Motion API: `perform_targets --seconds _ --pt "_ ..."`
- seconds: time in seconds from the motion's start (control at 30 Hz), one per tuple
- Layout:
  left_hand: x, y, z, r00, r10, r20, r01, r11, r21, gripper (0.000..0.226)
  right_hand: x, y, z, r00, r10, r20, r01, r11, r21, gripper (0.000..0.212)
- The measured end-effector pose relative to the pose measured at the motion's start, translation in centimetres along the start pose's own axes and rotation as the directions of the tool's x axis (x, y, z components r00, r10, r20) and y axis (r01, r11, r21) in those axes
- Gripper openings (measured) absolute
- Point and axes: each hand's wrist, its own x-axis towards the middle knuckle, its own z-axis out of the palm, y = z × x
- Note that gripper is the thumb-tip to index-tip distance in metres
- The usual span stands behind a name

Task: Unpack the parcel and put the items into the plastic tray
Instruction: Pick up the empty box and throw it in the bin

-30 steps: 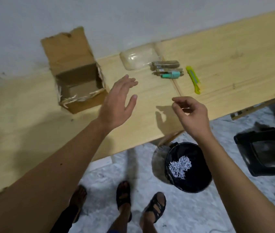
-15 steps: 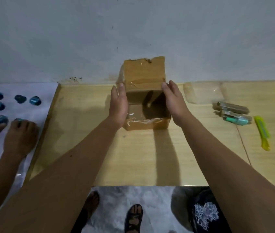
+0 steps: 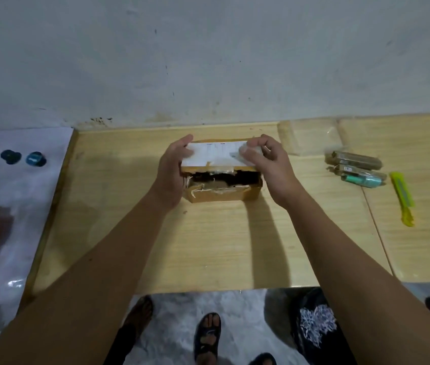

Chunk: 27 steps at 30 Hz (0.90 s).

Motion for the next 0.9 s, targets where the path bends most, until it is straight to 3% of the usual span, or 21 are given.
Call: perform_targets --seconds 0.13,0.23,0.27,0.4,0.57,0.7,0.9 --pt "-1.4 -2.2 0.2 0.981 0.189 0.034 -0.190 0.935 0.299 0.084 -1.1 1.8 -1.0 0.997 -0.053 0.063 0.063 0.983 -0.170 0.066" --pt "-1.7 -3.7 0.6 0.963 0.263 0.053 -0.260 0.865 0.428 0.091 -2.1 2.8 -1.4 0.998 0.004 0.055 0.009 0.974 -0.226 0.093" --pt "-1.6 -4.1 0.7 0.963 0.269 0.029 -0.253 0.855 0.453 0.092 -2.3 3.0 -1.3 0.998 0.020 0.054 -0.007 0.971 -0.239 0.094" --pt "-1.8 -4.5 1.8 0.956 0.291 -0.039 -0.238 0.847 0.475 0.090 -2.8 3.1 -1.3 0.999 -0.022 0.042 0.032 0.961 -0.274 0.056" --pt "-2.8 -4.3 5.3 0.966 0.252 -0.055 -0.212 0.898 0.386 0.091 -4.9 2.0 -3.5 0.996 -0.033 -0.083 0.016 0.979 -0.205 0.057" --pt "-4.0 -3.7 10.4 0.970 0.237 0.061 -0.244 0.915 0.321 0.086 -8.5 0.2 -7.8 0.962 -0.049 -0.268 0.002 0.985 -0.172 0.074" --pt "-8.9 -4.7 22.5 0.918 0.201 0.342 -0.312 0.897 0.312 0.082 -16.8 -0.8 -17.0 0.815 -0.076 -0.574 0.003 0.992 -0.128 0.064"
